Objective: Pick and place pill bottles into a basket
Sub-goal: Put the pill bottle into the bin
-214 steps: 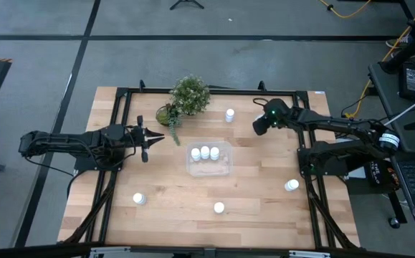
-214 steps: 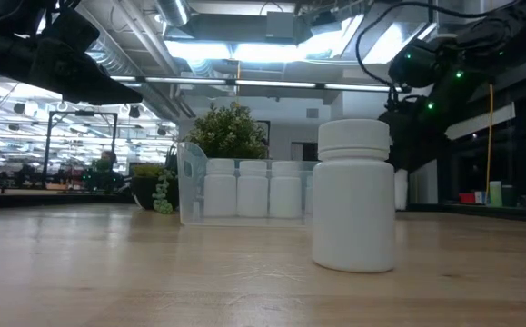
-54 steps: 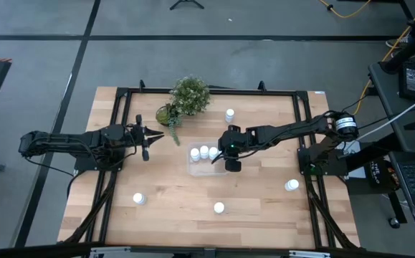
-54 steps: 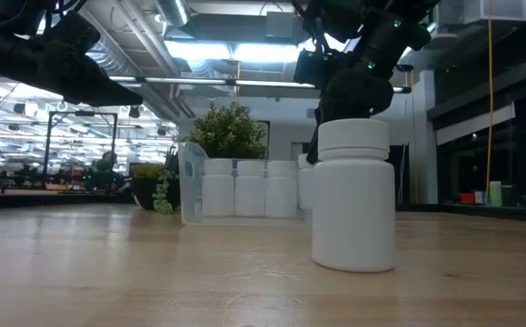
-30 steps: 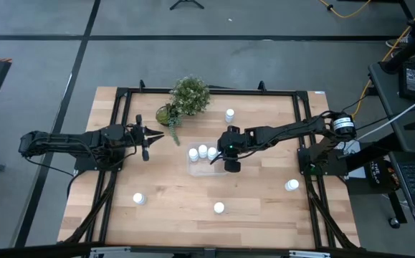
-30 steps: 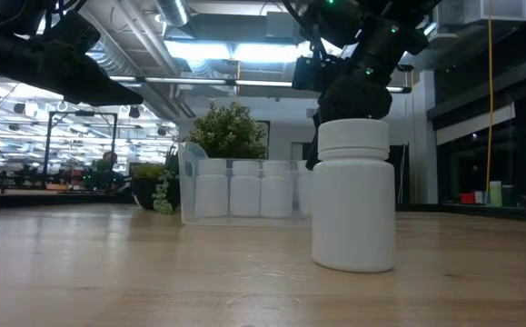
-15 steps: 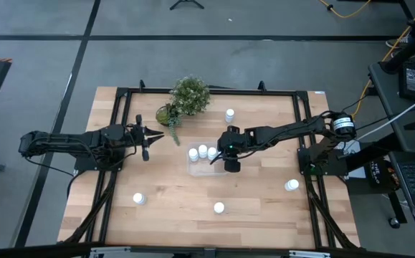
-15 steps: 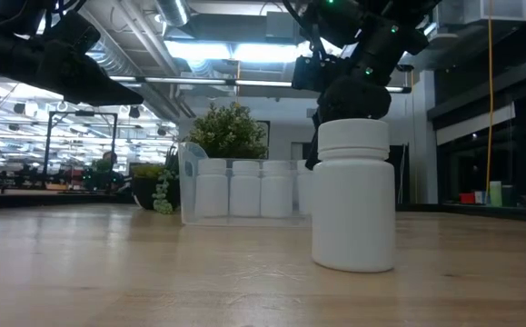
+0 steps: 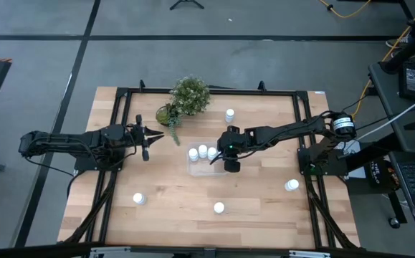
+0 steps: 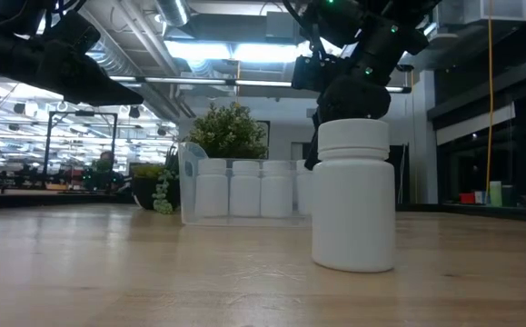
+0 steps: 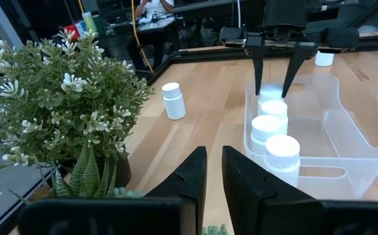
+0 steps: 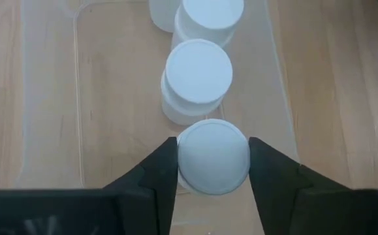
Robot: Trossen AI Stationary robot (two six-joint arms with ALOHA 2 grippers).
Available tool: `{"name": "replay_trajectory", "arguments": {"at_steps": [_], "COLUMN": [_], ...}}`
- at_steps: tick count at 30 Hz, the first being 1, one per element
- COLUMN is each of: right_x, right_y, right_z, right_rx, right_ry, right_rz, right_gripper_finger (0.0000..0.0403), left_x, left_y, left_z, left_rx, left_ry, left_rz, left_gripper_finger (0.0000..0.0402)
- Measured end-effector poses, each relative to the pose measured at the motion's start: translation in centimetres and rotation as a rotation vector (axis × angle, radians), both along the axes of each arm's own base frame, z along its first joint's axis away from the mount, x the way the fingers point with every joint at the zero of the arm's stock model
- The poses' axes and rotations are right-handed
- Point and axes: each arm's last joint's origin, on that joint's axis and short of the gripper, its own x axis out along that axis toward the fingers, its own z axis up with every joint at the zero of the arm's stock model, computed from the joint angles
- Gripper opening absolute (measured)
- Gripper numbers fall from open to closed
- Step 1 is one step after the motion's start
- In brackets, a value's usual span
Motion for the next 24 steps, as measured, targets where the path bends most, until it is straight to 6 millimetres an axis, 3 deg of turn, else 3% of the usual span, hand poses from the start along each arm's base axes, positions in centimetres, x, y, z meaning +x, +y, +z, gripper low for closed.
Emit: {"name": "replay_trajectory", "arguments": {"at_steps": [9, 18, 24], "right_x": [0.0, 0.0, -0.2], "right_y": [0.0, 0.0, 0.0], "right_z": [0.0, 0.4, 2.4], "right_rx": [0.001, -0.005, -0.02], "right_ry": [-0.001, -0.025, -0.053], "right_rz": [-0.002, 0.008, 0.028], "right_gripper_finger": [0.0233, 0.024, 0.024], "left_x": [0.0, 0.0, 0.0], "left_y": [0.0, 0.0, 0.0], "left_z": [0.0, 0.0, 0.0], "left_rx": [0.0, 0.0, 0.0], "left_ry": [0.0, 0.0, 0.0], "left_rz": [0.0, 0.001, 0.001], "left_gripper_finger": [0.0043, 0.0043, 0.0043]}}
